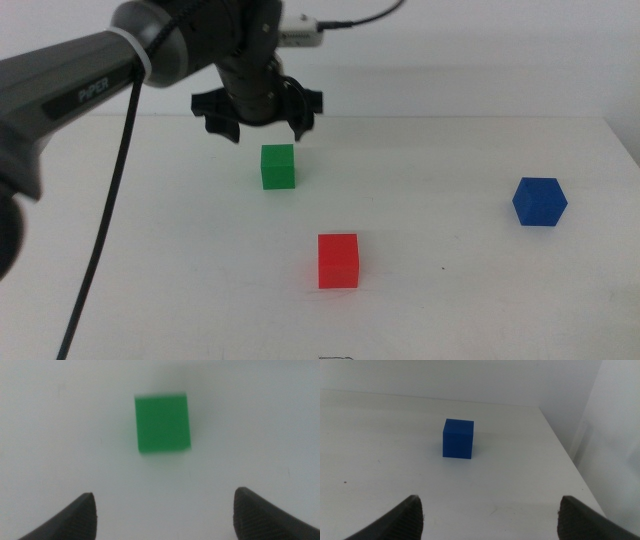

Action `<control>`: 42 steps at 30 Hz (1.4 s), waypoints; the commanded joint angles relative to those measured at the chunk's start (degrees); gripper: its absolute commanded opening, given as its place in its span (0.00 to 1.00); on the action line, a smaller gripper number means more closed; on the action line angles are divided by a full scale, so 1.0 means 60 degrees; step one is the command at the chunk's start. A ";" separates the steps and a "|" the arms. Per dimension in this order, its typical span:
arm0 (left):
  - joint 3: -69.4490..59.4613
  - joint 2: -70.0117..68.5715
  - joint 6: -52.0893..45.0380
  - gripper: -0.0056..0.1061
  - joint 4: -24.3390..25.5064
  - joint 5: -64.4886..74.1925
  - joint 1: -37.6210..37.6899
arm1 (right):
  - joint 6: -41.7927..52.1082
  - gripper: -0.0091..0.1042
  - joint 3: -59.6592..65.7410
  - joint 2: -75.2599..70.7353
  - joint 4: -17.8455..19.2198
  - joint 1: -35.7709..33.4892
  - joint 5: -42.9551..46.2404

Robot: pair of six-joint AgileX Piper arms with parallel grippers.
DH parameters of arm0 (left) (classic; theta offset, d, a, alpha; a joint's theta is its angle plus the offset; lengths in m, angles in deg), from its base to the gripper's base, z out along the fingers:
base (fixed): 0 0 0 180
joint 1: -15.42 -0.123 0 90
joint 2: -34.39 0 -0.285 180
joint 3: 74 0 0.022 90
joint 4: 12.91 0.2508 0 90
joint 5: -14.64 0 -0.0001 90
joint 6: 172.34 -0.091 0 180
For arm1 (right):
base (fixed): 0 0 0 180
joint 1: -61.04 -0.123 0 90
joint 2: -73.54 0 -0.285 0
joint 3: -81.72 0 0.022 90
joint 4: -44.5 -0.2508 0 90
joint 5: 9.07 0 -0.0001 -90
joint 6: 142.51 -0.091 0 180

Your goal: Stack red cubes first, then green, then blue cubes in a specific spot.

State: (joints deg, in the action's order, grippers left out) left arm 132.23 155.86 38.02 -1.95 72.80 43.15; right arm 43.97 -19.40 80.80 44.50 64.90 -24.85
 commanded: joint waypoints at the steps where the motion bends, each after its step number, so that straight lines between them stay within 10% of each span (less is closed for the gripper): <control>1: 0.0833 -0.0112 -0.0448 0.89 -0.0294 -0.0582 -0.0363 | 0.0119 0.81 -0.0170 -0.0217 0.0052 0.0042 0.0721; 22: 0.2371 0.2732 -0.0588 0.86 -0.0521 -0.1978 -0.0657 | 0.0119 0.81 -0.0170 -0.0217 0.0052 0.0042 0.0721; 34: 0.2371 0.2375 0.0065 0.18 -0.1431 -0.0595 -0.0753 | 0.0119 0.81 -0.0170 -0.0217 0.0052 0.0042 0.0721; 42: 0.1985 0.0686 0.0879 0.12 -0.0173 0.1520 -0.0131 | 0.0119 0.81 -0.0170 -0.0217 0.0052 0.0042 0.0721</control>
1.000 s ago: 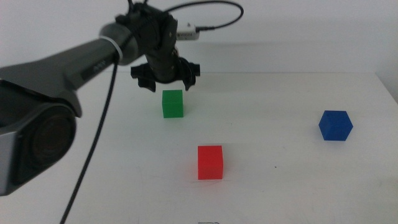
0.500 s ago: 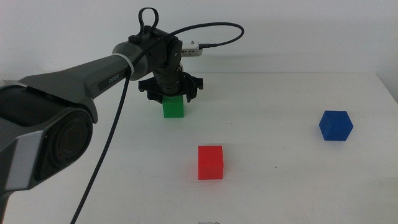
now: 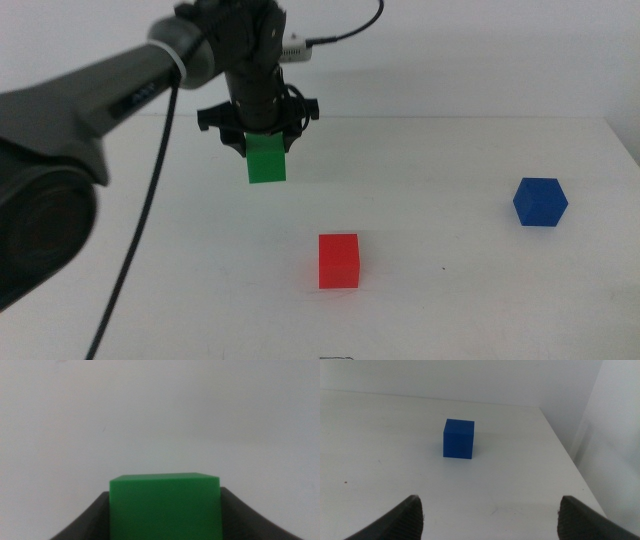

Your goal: Stack red cubes first, then green, then blue cubes in a specific spot.

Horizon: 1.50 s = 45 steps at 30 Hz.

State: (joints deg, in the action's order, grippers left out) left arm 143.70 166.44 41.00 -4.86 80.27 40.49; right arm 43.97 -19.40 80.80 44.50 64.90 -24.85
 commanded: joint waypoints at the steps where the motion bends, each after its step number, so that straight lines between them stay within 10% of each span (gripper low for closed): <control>1: -0.0154 -0.1390 0.0511 0.12 0.0435 0.0394 0.0456 | 0.0119 0.81 -0.0170 -0.0217 0.0052 0.0042 0.0721; 14: -0.4547 -0.4260 0.2594 0.12 0.0826 -0.1589 0.2959 | 0.0119 0.81 -0.0170 -0.0217 0.0052 0.0042 0.0721; 45: -0.4620 -0.2892 0.3160 0.12 0.1164 -0.3000 0.3304 | 0.0119 0.81 -0.0170 -0.0217 0.0052 0.0042 0.0721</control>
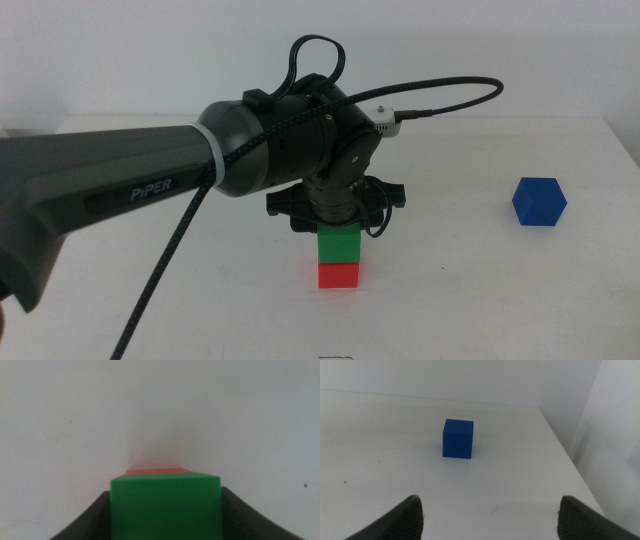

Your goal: Stack red cubes first, then green, then blue cubes in a specific spot.

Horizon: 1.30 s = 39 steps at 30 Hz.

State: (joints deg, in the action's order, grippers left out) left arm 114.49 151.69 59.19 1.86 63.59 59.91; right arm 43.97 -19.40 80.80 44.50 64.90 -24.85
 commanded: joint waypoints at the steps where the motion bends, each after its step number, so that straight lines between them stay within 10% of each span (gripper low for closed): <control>1: 0.0249 -0.0409 0.0128 0.12 0.0044 -0.0219 0.0067 | 0.0119 0.81 -0.0170 -0.0217 0.0052 0.0042 0.0721; 11: 0.0249 -0.0404 0.0165 0.29 -0.0039 0.0179 0.0081 | 0.0119 0.81 -0.0170 -0.0216 0.0052 0.0042 0.0721; 15: 0.0249 -0.0404 0.0165 0.68 0.0130 0.0139 0.0081 | 0.0119 0.81 -0.0170 -0.0216 0.0052 0.0042 0.0721; 20: 0.0249 -0.0531 0.0076 0.89 0.0120 0.0073 0.0071 | 0.0119 0.81 -0.0170 -0.0216 0.0052 0.0042 0.0721; 34: 0.0127 -0.5785 -0.5575 0.89 -0.0054 0.2607 0.0059 | 0.0119 0.81 -0.0170 -0.0216 0.0052 0.0042 0.0721; 39: -0.0867 -0.8264 -0.8199 0.89 -0.1341 0.2267 -0.0758 | 0.0119 0.81 -0.0170 -0.0216 0.0052 0.0042 0.0721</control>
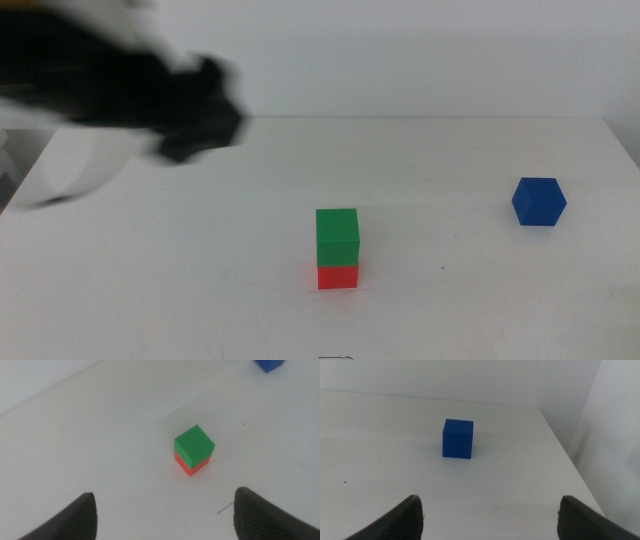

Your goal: Stack red cubes first, then green, then blue cubes in a specific spot.

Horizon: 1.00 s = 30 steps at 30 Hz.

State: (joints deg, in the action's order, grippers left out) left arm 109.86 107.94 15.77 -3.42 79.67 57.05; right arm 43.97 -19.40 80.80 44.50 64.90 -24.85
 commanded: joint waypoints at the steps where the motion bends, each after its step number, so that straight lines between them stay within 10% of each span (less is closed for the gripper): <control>1: -0.0299 -0.1429 -0.1417 0.89 -0.0821 -0.0433 -0.0514 | 0.0119 0.81 -0.0170 -0.0216 0.0052 0.0042 0.0721; 8: -0.2057 -0.4789 -0.3169 0.89 -0.2865 -0.1414 -0.1563 | 0.0119 0.81 -0.0170 -0.0216 0.0052 0.0042 0.0721; 30: -0.2329 -0.4298 -0.3156 0.89 -0.3521 -0.1776 -0.1563 | 0.0119 0.80 -0.0170 -0.0216 0.0052 0.0042 0.0721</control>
State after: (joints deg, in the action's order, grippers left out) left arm 94.56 81.55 -3.23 -23.15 73.69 47.69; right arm 43.97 -19.40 80.80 44.50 64.90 -24.85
